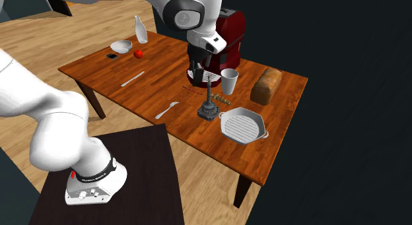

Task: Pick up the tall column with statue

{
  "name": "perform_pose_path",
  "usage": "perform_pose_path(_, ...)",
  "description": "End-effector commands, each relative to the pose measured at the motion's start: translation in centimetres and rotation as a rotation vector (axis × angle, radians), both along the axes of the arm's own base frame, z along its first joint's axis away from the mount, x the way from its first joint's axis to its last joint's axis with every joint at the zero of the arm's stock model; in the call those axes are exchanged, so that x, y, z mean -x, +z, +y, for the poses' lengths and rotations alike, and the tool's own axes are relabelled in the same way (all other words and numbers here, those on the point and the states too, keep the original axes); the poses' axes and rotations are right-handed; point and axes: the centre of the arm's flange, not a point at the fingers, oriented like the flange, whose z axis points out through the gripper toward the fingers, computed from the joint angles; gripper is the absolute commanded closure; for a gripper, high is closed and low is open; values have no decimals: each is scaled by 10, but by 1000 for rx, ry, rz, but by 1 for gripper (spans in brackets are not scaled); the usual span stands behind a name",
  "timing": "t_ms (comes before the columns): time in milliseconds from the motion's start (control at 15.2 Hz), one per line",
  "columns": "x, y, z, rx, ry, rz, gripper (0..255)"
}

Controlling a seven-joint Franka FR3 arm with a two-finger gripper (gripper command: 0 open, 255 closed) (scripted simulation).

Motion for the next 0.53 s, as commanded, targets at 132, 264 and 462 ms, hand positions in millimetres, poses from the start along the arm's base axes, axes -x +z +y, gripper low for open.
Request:
perform_pose_path(132, -30, -22, 43, 2, -8, 5, 0)
perform_pose_path(264, -45, -32, 62, 4, -11, 7, 0)
perform_pose_path(462, -66, -49, 92, 6, -16, 11, 0)
